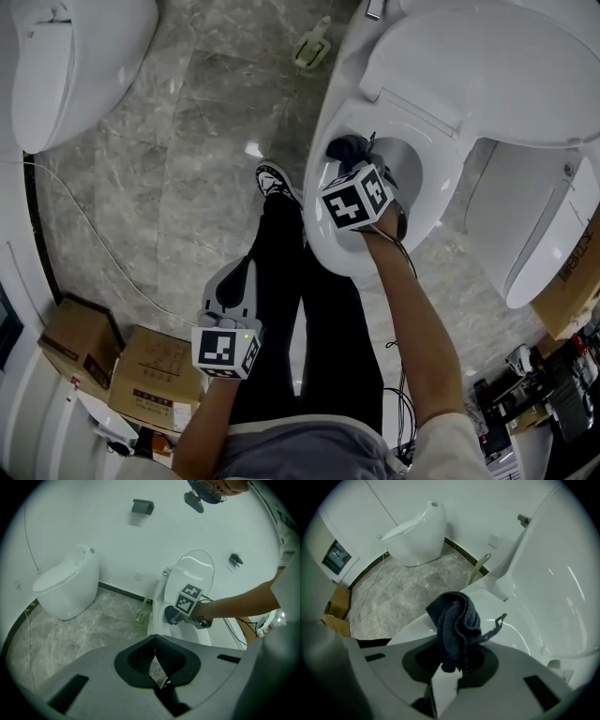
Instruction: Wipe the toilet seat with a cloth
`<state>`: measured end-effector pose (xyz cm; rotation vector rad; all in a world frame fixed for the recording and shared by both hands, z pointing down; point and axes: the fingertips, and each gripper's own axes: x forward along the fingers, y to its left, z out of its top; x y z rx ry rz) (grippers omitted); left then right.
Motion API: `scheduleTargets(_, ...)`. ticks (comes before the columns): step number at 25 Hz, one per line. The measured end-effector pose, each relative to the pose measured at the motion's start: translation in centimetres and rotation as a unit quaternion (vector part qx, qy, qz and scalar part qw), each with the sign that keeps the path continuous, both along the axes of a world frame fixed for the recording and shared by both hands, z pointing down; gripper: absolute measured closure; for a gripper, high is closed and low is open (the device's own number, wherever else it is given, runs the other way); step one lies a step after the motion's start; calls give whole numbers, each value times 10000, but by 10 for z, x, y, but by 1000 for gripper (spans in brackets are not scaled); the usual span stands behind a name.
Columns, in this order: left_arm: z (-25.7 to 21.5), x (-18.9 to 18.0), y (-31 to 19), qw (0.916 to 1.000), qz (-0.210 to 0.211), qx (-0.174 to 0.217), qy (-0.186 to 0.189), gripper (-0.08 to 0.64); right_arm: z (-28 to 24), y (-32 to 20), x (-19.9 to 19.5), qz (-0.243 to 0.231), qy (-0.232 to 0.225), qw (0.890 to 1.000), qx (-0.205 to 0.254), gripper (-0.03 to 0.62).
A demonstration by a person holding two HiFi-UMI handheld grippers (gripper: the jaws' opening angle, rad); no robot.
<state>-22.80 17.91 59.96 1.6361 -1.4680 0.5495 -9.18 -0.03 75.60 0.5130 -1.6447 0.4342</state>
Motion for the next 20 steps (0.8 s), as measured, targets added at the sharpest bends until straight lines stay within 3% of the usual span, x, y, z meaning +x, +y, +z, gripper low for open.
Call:
scheduleTargets(8, -8, 2, -6, 9998, -40, 209, -7, 551, 1, 29, -6, -946, 241, 9947, 313, 523)
scheduleTargets(20, -8, 13, -5, 9997, -57, 248, -11, 551, 2, 76, -3, -2267, 614, 9691, 748, 523)
